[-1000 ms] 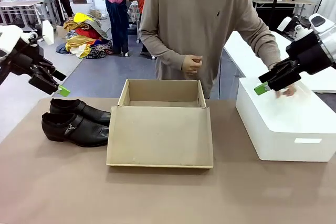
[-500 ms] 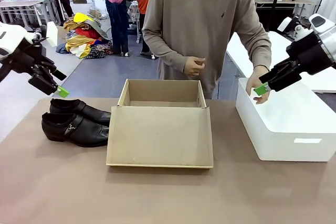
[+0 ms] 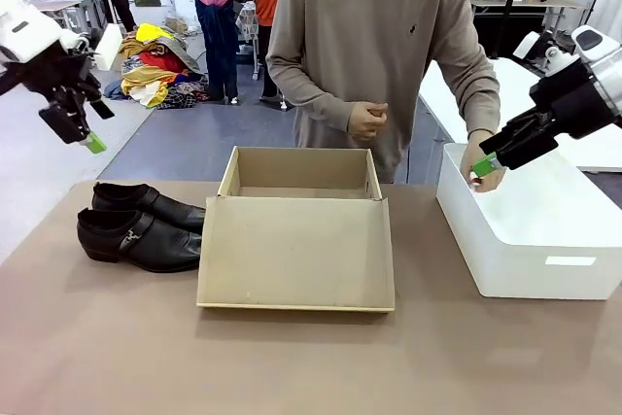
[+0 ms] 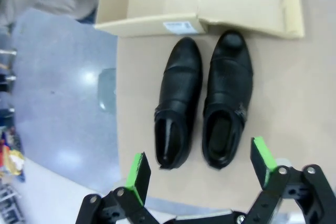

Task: Pack the shoes into the box.
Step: Place one shoe of the Shoes into the Shoes Box.

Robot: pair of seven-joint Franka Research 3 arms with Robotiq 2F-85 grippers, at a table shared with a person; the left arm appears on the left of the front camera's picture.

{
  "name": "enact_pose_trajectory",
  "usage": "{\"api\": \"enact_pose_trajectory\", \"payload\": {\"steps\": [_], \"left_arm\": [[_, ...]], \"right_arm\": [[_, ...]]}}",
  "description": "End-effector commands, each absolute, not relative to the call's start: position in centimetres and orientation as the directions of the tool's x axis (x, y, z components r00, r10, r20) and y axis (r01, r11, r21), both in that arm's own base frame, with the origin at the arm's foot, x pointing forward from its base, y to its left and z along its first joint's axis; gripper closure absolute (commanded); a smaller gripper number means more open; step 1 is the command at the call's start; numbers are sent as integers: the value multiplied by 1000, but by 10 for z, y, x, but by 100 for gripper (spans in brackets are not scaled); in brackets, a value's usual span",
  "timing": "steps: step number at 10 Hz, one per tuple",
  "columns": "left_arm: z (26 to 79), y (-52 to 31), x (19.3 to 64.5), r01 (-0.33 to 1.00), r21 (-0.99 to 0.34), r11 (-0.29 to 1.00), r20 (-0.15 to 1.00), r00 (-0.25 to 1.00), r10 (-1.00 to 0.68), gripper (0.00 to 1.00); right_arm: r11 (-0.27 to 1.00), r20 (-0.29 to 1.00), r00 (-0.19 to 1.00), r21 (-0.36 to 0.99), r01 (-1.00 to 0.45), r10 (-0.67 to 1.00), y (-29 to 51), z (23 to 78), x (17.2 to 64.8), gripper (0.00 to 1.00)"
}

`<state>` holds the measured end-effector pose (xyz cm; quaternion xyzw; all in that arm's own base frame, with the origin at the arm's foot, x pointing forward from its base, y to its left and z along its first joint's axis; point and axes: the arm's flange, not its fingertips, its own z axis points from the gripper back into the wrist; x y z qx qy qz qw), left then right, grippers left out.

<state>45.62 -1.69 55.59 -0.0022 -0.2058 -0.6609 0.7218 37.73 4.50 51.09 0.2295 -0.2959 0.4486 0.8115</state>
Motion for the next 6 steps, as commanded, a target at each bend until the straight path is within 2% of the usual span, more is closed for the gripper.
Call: {"api": "enact_pose_trajectory", "payload": {"steps": [1,3,6], "left_arm": [[564,-10,485,963,271,3,182,-48,-982,0],[560,-10,514,973,225,-46,109,-72,-991,0],[547,-13,555,979,201,-40,65,-54,-996,0]], "right_arm": [[469,710,392,98,-878,585,44,510,381,0],[469,710,392,98,-878,585,44,510,381,0],[469,710,392,98,-878,585,44,510,381,0]]}}
